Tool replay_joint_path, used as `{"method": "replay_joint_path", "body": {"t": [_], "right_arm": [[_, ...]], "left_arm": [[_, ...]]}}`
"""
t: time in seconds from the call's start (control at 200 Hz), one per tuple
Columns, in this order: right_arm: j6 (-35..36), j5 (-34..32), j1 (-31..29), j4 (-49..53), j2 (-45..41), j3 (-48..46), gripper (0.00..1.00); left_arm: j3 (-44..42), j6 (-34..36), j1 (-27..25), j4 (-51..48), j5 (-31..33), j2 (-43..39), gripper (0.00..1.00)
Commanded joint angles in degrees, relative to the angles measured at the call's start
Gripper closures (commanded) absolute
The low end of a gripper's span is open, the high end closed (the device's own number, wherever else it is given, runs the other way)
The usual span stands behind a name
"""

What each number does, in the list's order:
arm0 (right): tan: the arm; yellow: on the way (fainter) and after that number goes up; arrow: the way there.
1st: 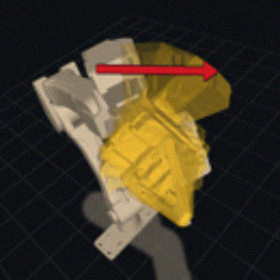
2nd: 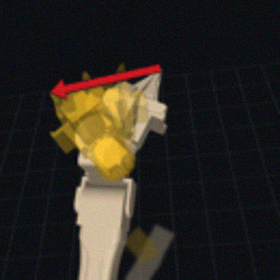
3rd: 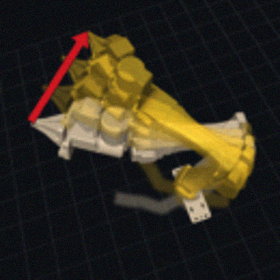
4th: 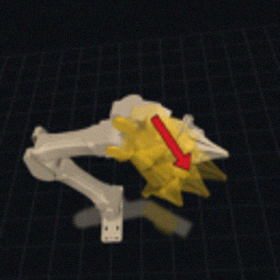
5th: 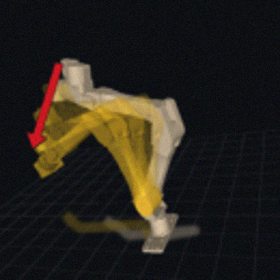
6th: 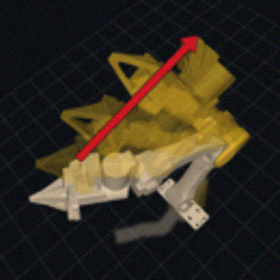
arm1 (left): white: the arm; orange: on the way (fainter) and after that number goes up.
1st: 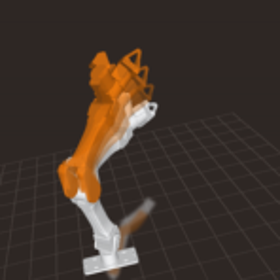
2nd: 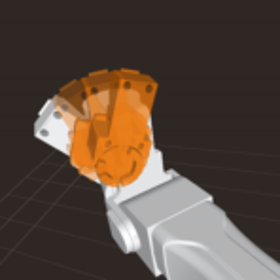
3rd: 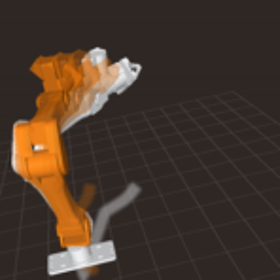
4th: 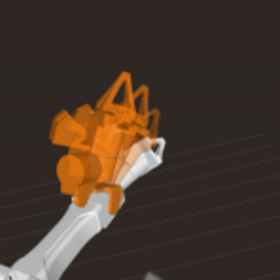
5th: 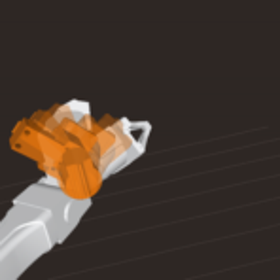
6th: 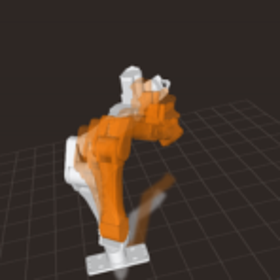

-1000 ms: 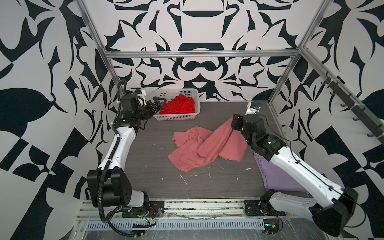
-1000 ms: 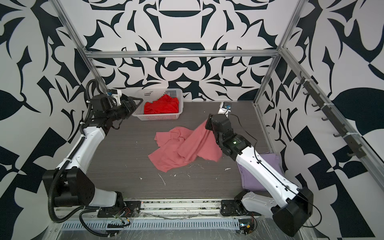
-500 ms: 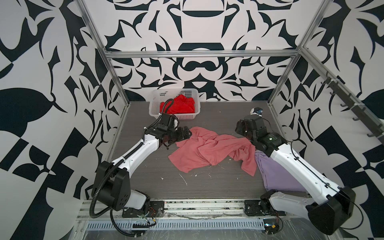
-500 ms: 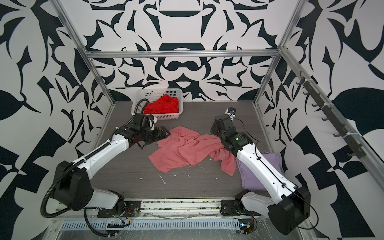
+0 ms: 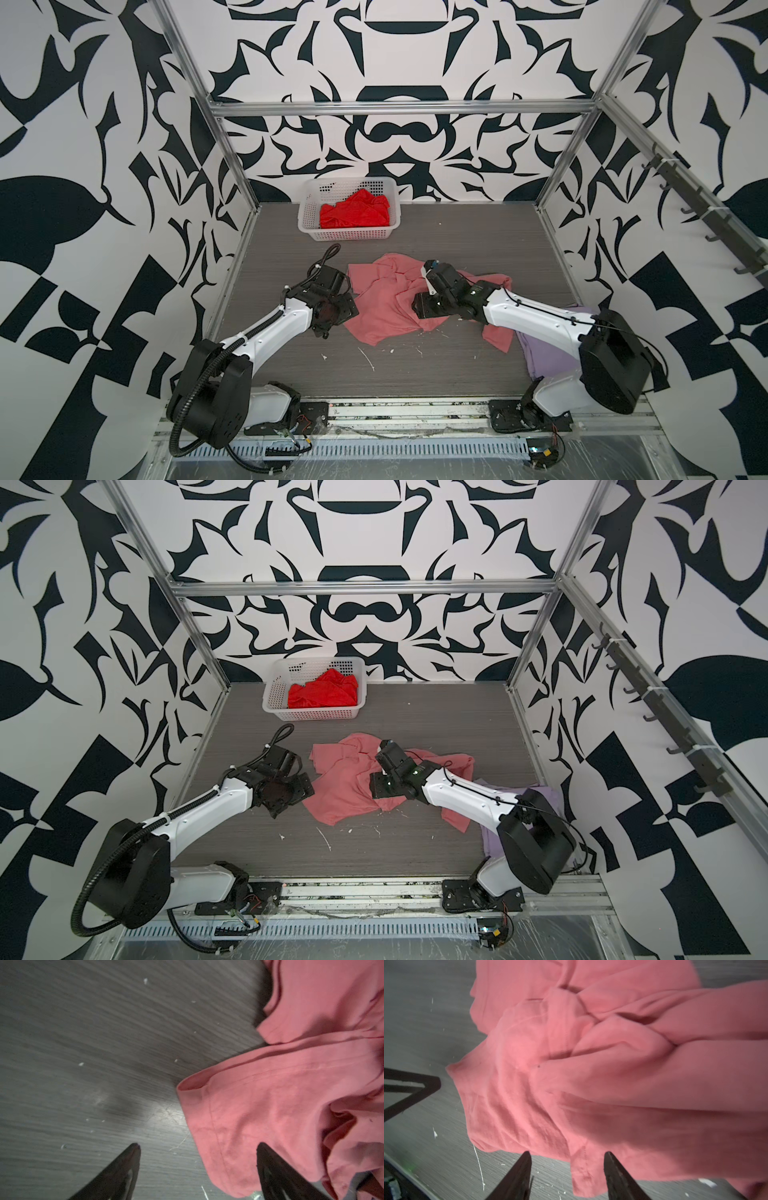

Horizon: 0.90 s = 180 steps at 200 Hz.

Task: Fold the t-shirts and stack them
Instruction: 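Grasp the pink t-shirt edges with both grippers near the table center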

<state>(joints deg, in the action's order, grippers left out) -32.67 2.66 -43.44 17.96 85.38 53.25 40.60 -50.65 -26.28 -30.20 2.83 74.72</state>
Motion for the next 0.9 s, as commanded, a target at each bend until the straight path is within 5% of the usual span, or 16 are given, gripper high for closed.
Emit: {"method": "replay_joint_path", "body": {"t": [0.0, 0.185, 0.505, 0.645, 0.735, 0.895], "right_arm": [[2.6, -2.7, -0.4, -1.8, 0.8, 2.0, 0.41], [4.7, -4.1, -1.5, -1.7, 2.8, 2.2, 0.45], [4.9, -6.1, -2.4, -2.5, 5.7, 3.2, 0.4], [4.5, -7.5, -2.5, -0.8, 3.9, 1.6, 0.35], [4.6, -7.3, -2.6, 0.4, 2.3, 0.3, 0.35], [4.4, -6.1, -3.7, 0.7, 1.1, -1.9, 0.35]], "left_arm": [[-1.6, -2.1, -0.2, 1.2, 1.2, 0.7, 0.1], [-3.2, -1.6, -0.2, 5.2, 0.5, 4.7, 0.14], [-0.4, -0.5, -0.2, 14.3, -2.2, 12.1, 0.43], [1.0, 0.3, -0.2, 14.9, -1.8, 13.8, 0.68], [1.8, 1.2, -0.2, 14.3, -0.9, 13.0, 1.0], [3.3, 2.9, -0.2, 12.1, -0.2, 11.6, 1.0]]}}
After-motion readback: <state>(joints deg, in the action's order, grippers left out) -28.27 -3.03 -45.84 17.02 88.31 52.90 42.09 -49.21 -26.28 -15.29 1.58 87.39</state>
